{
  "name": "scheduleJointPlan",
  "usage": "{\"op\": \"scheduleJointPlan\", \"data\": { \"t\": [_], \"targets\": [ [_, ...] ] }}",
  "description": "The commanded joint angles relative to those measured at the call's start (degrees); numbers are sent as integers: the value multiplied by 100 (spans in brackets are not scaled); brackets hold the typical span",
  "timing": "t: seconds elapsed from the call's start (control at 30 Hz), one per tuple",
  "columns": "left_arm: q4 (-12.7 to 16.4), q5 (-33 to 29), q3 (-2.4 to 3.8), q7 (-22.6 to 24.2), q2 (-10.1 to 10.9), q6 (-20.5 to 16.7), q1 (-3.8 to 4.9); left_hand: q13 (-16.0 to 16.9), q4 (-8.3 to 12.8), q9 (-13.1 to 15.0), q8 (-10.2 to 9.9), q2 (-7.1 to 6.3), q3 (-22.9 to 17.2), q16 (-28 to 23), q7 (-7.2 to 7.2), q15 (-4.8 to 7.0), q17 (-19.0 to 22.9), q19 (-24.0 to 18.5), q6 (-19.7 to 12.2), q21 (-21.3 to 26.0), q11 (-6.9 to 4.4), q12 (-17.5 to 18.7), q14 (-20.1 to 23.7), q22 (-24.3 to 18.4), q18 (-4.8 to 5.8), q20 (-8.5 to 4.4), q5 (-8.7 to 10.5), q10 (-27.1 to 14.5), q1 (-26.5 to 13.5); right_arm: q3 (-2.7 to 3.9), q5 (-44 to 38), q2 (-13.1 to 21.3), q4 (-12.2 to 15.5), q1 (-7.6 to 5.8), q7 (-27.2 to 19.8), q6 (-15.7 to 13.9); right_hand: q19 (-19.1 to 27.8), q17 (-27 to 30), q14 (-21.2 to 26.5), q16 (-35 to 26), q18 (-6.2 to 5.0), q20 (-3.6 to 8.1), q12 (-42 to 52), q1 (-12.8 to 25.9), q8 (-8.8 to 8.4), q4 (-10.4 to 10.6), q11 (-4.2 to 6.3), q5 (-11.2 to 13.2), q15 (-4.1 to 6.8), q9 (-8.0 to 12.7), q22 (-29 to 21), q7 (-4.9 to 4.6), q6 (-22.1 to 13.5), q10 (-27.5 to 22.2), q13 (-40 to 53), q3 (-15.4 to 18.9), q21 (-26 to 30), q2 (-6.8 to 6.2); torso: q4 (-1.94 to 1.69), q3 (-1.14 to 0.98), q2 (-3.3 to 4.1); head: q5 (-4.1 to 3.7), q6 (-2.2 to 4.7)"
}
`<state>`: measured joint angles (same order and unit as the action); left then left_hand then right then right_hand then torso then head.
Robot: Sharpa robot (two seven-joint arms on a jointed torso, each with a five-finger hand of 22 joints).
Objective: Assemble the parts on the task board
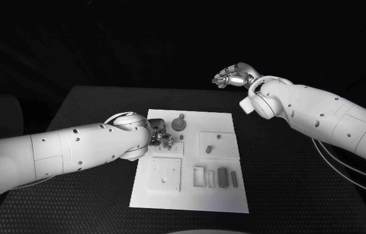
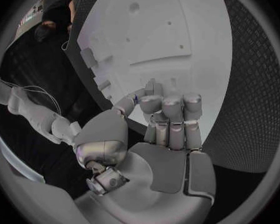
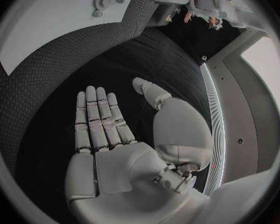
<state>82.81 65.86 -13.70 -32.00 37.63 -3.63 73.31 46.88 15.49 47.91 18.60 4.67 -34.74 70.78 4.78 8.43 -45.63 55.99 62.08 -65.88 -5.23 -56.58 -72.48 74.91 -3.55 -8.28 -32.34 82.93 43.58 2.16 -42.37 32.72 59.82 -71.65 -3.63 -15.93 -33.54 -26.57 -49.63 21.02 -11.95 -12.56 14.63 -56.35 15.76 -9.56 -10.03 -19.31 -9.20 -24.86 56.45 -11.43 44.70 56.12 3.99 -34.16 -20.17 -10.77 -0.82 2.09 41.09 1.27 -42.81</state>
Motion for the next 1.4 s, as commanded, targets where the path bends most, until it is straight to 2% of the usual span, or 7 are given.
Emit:
{"op": "scheduleJointPlan", "data": {
  "t": [0.03,0.3,0.5,0.67,0.87,1.03,1.4],
  "targets": [
    [16,20,0,57,-2,-55,-5,-8,76,4,14,72,-198,25,-587,284,10,-37,889,-34,-223,-22,-204,97,-102,-702,-14,-190,2,3,-19,-3,1,5,-29,76,35,9,15,-30,60,5,-35,-11,26,9,13,-20,-33,7,9,-103,-38,45,-6,34,29,24,-5,-3,0,5,-5],
    [-8,29,0,52,1,-28,-12,-17,70,5,12,74,-204,26,-585,283,19,-37,881,-36,-221,-23,-200,96,-103,-702,3,-194,-2,3,-19,2,-3,9,-27,78,37,10,16,-32,60,5,-40,-9,27,11,12,-22,-33,9,11,-102,-38,46,-7,37,33,26,-1,3,0,6,-19],
    [-7,158,-1,56,-8,-53,-40,-20,68,6,12,74,-207,27,-585,284,23,-37,878,-38,-221,-24,-198,96,-104,-703,10,-195,-2,3,-19,8,4,10,-30,82,39,10,16,-34,60,5,-44,-9,27,10,12,-23,-34,10,13,-102,-38,47,-7,39,34,26,0,-1,-2,8,-29],
    [5,212,-1,61,-1,-71,-56,-25,70,7,13,64,-211,29,-585,285,28,-37,877,-40,-220,-26,-197,96,-105,-703,12,-196,-1,3,-18,10,5,11,-28,80,39,11,16,-35,60,5,-46,-8,28,11,12,-24,-34,11,14,-102,-38,47,-8,40,36,27,-4,6,-2,5,-33],
    [-29,276,-1,59,-4,-94,-68,-28,69,8,14,58,-215,31,-584,285,31,-37,876,-41,-220,-28,-196,96,-105,-704,14,-196,0,3,-18,9,8,13,-29,82,40,11,17,-36,60,4,-49,-8,28,11,12,-25,-34,12,16,-102,-38,48,-8,42,37,28,1,0,-3,20,-30],
    [-17,290,-1,46,-15,-132,-120,-30,67,8,14,57,-217,31,-584,286,34,-37,874,-41,-220,-29,-195,95,-106,-704,18,-196,1,3,-17,10,5,14,-29,82,41,12,17,-37,60,4,-51,-7,28,11,12,-26,-34,13,17,-101,-39,49,-8,43,39,28,3,0,1,8,-28],
    [15,297,-1,46,15,-149,-144,-36,63,9,14,49,-225,33,-583,288,41,-38,871,-43,-219,-31,-193,95,-107,-704,23,-198,6,3,-15,14,9,20,-28,87,41,12,17,-39,60,4,-56,-6,29,12,12,-27,-34,15,19,-101,-39,51,-9,46,41,29,0,-3,-2,9,-37]
  ]
}}
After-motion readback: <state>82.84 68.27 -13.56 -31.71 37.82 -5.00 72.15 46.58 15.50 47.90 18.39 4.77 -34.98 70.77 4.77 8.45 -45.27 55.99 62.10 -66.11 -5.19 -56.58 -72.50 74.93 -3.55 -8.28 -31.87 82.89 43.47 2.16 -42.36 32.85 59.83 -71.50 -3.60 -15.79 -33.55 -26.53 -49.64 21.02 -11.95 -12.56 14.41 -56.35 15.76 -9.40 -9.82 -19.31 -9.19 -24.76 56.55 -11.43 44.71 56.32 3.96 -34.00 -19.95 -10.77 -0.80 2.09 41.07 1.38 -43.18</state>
